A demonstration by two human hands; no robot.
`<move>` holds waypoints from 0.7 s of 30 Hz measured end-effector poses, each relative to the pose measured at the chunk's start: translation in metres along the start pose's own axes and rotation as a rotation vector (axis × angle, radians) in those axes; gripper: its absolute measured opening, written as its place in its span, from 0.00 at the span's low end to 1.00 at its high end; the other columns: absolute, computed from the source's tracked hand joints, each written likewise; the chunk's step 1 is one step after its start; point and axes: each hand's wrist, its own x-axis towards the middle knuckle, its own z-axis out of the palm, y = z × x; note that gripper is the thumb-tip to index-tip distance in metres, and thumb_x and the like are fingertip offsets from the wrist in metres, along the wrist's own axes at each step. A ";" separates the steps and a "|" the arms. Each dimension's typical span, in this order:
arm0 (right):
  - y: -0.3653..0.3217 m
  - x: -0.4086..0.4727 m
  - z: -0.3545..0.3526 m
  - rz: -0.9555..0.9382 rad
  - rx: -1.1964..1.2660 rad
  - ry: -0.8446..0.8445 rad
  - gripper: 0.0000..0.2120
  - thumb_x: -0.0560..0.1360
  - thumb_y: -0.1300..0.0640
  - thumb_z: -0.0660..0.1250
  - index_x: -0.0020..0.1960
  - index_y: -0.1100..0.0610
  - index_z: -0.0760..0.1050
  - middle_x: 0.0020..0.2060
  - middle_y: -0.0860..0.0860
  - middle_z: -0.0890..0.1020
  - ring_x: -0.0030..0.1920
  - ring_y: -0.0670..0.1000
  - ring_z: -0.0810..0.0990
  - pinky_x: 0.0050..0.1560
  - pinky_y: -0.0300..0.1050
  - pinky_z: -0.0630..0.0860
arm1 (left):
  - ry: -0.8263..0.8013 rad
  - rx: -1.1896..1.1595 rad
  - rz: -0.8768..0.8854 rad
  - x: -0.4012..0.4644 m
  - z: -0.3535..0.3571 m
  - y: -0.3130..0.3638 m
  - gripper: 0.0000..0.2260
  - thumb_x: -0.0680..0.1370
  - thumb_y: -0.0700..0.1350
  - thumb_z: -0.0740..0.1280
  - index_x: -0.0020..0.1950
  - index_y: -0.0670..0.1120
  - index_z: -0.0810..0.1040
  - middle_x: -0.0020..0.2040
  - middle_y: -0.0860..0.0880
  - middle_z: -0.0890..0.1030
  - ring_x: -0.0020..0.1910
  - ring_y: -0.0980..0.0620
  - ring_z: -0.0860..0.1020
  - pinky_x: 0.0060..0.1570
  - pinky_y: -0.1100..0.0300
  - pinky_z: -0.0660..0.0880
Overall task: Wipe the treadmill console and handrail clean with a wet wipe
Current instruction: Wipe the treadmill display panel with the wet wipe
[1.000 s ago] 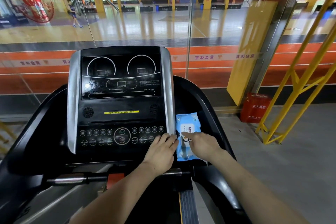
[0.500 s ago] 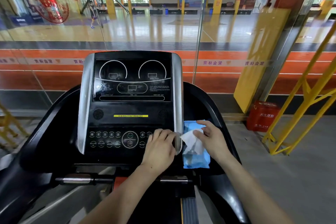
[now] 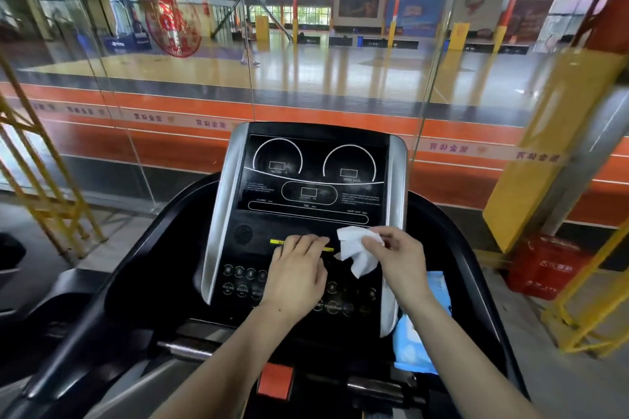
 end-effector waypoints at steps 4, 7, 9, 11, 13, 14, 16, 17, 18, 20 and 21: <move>-0.020 0.037 0.042 -0.044 -0.059 0.034 0.08 0.73 0.58 0.74 0.45 0.45 0.83 0.43 0.41 0.86 0.44 0.41 0.84 0.45 0.36 0.76 | 0.001 0.017 -0.014 0.019 -0.015 -0.034 0.21 0.82 0.48 0.59 0.77 0.53 0.70 0.71 0.56 0.74 0.69 0.51 0.68 0.67 0.52 0.68; -0.036 0.070 0.077 -0.096 -0.115 0.100 0.08 0.74 0.59 0.73 0.44 0.46 0.82 0.40 0.42 0.86 0.42 0.41 0.83 0.43 0.36 0.76 | 0.000 0.025 -0.006 0.038 -0.027 -0.060 0.21 0.83 0.48 0.59 0.77 0.53 0.69 0.72 0.56 0.73 0.71 0.51 0.67 0.68 0.52 0.69; -0.049 0.092 0.097 -0.158 -0.172 0.118 0.06 0.74 0.59 0.72 0.45 0.47 0.82 0.40 0.44 0.85 0.42 0.42 0.82 0.42 0.34 0.75 | -0.002 0.039 0.010 0.051 -0.034 -0.077 0.22 0.83 0.48 0.58 0.77 0.52 0.69 0.72 0.56 0.73 0.72 0.50 0.67 0.70 0.51 0.69; -0.063 0.114 0.116 -0.238 -0.244 0.144 0.05 0.75 0.58 0.71 0.46 0.48 0.80 0.40 0.44 0.84 0.41 0.43 0.81 0.40 0.32 0.73 | 0.003 0.044 0.017 0.063 -0.042 -0.094 0.22 0.83 0.48 0.59 0.77 0.52 0.70 0.72 0.55 0.74 0.72 0.50 0.67 0.70 0.50 0.69; -0.076 0.136 0.134 -0.331 -0.316 0.190 0.06 0.77 0.58 0.69 0.47 0.48 0.79 0.41 0.43 0.82 0.41 0.41 0.80 0.40 0.29 0.71 | 0.014 0.052 0.021 0.072 -0.048 -0.111 0.21 0.82 0.48 0.59 0.76 0.52 0.72 0.70 0.55 0.75 0.70 0.49 0.69 0.68 0.50 0.70; -0.081 0.146 0.143 -0.382 -0.359 0.200 0.05 0.78 0.59 0.68 0.48 0.48 0.79 0.42 0.43 0.81 0.41 0.40 0.79 0.40 0.28 0.70 | 0.018 0.058 0.023 0.076 -0.052 -0.119 0.21 0.81 0.48 0.60 0.75 0.52 0.72 0.70 0.55 0.76 0.70 0.49 0.69 0.67 0.50 0.71; -0.091 0.164 0.162 -0.480 -0.473 0.181 0.06 0.78 0.61 0.67 0.51 0.51 0.80 0.43 0.42 0.77 0.41 0.38 0.75 0.41 0.26 0.67 | 0.023 0.063 0.033 0.082 -0.057 -0.136 0.20 0.80 0.47 0.60 0.73 0.52 0.74 0.68 0.55 0.77 0.69 0.49 0.70 0.67 0.49 0.71; -0.095 0.171 0.171 -0.521 -0.528 0.165 0.06 0.78 0.62 0.67 0.51 0.53 0.80 0.44 0.42 0.76 0.41 0.39 0.74 0.43 0.25 0.66 | 0.025 0.067 0.041 0.085 -0.059 -0.145 0.20 0.80 0.46 0.61 0.73 0.52 0.74 0.68 0.55 0.77 0.69 0.48 0.71 0.67 0.49 0.71; -0.098 0.177 0.182 -0.559 -0.579 0.152 0.07 0.77 0.63 0.67 0.52 0.54 0.80 0.45 0.43 0.76 0.42 0.40 0.72 0.45 0.26 0.65 | 0.032 0.076 0.049 0.088 -0.062 -0.154 0.20 0.80 0.46 0.62 0.72 0.51 0.75 0.68 0.54 0.77 0.68 0.48 0.71 0.66 0.49 0.71; -0.102 0.187 0.202 -0.644 -0.676 0.110 0.07 0.77 0.66 0.67 0.52 0.58 0.81 0.48 0.49 0.79 0.49 0.46 0.75 0.50 0.33 0.68 | 0.051 0.084 0.041 0.096 -0.069 -0.173 0.20 0.79 0.45 0.63 0.72 0.50 0.75 0.69 0.54 0.77 0.68 0.47 0.71 0.63 0.50 0.72; -0.101 0.190 0.213 -0.690 -0.718 0.073 0.07 0.77 0.68 0.67 0.52 0.61 0.82 0.48 0.53 0.81 0.51 0.51 0.77 0.52 0.38 0.71 | 0.059 0.078 0.032 0.100 -0.072 -0.183 0.20 0.79 0.45 0.63 0.72 0.49 0.75 0.70 0.53 0.77 0.69 0.47 0.71 0.63 0.50 0.72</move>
